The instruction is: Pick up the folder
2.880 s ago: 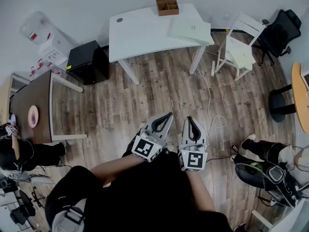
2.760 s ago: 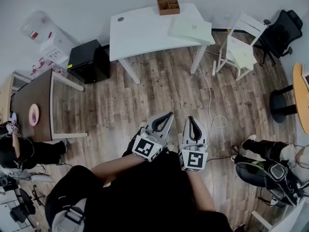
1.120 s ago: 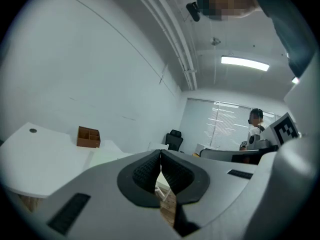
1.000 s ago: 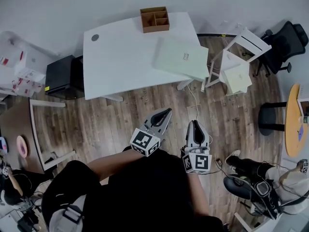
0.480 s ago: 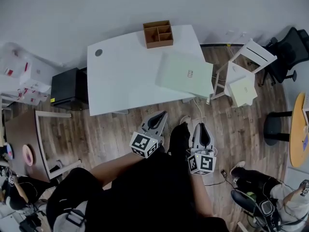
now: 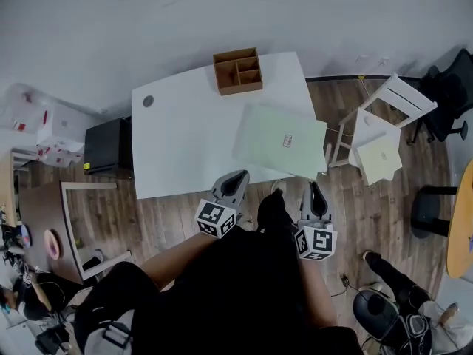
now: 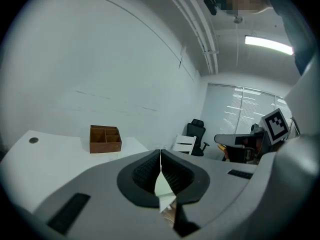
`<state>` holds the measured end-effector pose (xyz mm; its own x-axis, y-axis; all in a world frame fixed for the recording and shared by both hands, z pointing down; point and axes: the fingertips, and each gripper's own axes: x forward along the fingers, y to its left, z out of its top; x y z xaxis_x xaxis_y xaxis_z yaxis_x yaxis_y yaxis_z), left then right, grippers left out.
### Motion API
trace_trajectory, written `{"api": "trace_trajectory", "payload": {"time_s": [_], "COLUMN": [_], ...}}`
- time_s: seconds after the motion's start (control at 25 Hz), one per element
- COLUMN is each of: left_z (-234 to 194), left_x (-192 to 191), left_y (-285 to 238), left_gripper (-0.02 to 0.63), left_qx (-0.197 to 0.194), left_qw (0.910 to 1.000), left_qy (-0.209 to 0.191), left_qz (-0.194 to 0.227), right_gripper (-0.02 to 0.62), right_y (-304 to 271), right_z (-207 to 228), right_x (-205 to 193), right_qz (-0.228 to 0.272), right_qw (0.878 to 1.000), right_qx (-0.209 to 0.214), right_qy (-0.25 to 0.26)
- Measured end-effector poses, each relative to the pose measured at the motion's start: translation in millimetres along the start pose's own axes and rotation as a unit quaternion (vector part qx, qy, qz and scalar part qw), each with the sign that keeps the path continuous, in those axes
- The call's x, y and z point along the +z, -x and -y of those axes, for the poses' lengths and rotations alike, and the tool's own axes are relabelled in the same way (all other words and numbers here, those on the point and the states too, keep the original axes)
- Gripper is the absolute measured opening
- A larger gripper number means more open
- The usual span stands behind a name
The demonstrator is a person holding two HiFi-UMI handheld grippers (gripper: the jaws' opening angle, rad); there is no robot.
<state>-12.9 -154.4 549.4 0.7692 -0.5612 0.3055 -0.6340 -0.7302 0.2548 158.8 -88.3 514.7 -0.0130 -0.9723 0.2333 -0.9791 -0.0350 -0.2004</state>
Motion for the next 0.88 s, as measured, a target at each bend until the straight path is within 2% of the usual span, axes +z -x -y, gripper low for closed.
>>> {"api": "trace_trajectory", "payload": {"time_s": [0.16, 0.28, 0.36, 0.56, 0.6, 0.64, 0.72, 0.88], "left_z": [-28, -48, -62, -81, -84, -88, -98, -118], "left_x": [-7, -28, -42, -57, -61, -67, -80, -105], "left_y": [-39, -72, -90, -125, -132, -139, -150, -166], "left_gripper": [0.015, 0.015, 0.016, 0.018, 0.028, 0.075, 0.162, 0.229], "left_qx": [0.012, 0.026, 0.042, 0.05, 0.049, 0.05, 0.056, 0.069], "left_qw": [0.9994, 0.9969, 0.9943, 0.9904, 0.989, 0.9871, 0.9826, 0.974], "left_qy": [-0.002, 0.039, 0.052, 0.045, 0.044, 0.046, 0.055, 0.061], "left_qz": [-0.033, -0.064, -0.083, -0.12, -0.133, -0.145, -0.168, -0.207], "right_gripper": [0.041, 0.041, 0.041, 0.054, 0.081, 0.117, 0.143, 0.243], "right_y": [-43, -67, -81, -115, -121, -127, -139, -154], "right_z": [30, 57, 75, 111, 116, 121, 127, 138], "right_x": [-7, -26, -37, -61, -68, -76, -96, -137], "right_qz": [-0.023, -0.06, -0.085, -0.134, -0.144, -0.155, -0.183, -0.246], "right_qw": [1.0, 0.998, 0.996, 0.99, 0.989, 0.987, 0.982, 0.965], "right_qx": [-0.001, -0.002, -0.001, 0.009, 0.014, 0.02, 0.033, 0.05], "right_qy": [-0.011, -0.019, -0.024, -0.029, -0.033, -0.037, -0.04, -0.072]}}
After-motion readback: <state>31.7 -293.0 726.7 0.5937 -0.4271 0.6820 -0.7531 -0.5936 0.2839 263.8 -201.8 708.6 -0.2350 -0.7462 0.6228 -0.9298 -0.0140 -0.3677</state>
